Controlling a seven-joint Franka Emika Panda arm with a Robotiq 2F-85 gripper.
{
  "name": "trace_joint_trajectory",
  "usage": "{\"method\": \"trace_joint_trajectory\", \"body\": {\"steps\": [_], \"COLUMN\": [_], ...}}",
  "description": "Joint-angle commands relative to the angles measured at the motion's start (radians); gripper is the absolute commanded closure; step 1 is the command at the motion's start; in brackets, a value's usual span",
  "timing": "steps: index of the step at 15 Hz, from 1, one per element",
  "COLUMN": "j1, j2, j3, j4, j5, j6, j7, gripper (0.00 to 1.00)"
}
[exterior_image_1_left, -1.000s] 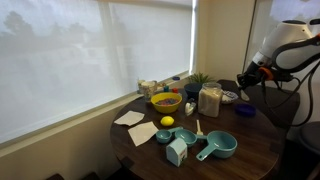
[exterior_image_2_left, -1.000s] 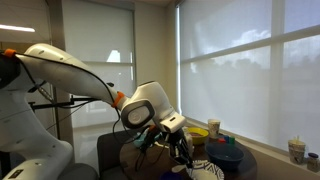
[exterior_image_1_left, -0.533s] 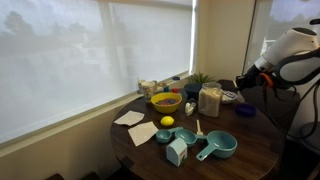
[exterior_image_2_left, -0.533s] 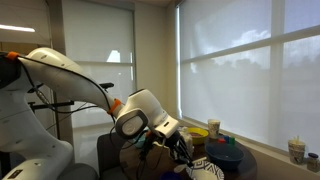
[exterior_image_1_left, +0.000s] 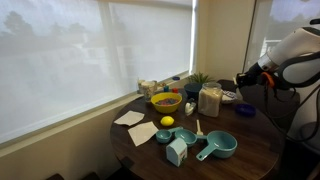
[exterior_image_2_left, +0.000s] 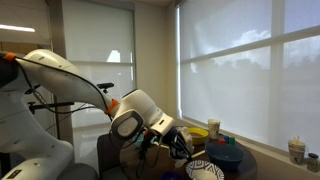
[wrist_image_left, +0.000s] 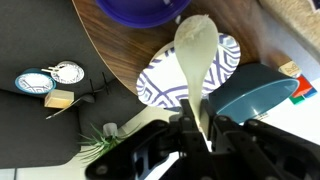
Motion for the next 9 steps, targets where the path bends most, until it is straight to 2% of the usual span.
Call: {"method": "trace_joint_trajectory", "body": {"steps": [1, 6, 7, 9], "j1": [-0.055, -0.076, -0.065, -0.069], "j2": [-0.033, -0.042, -0.023, -0.024], "j3": [0.051, 0.076, 0.067, 0.072], "j4": [-0.004, -0.007, 0.002, 0.002], "j5": [0.024, 0.032, 0.038, 0.038], "j6": [0.008, 0.013, 0.0, 0.0], "j7": [-0.032, -0.027, -0.039, -0.038], "gripper": [0.97, 0.97, 0.87, 0.87]}}
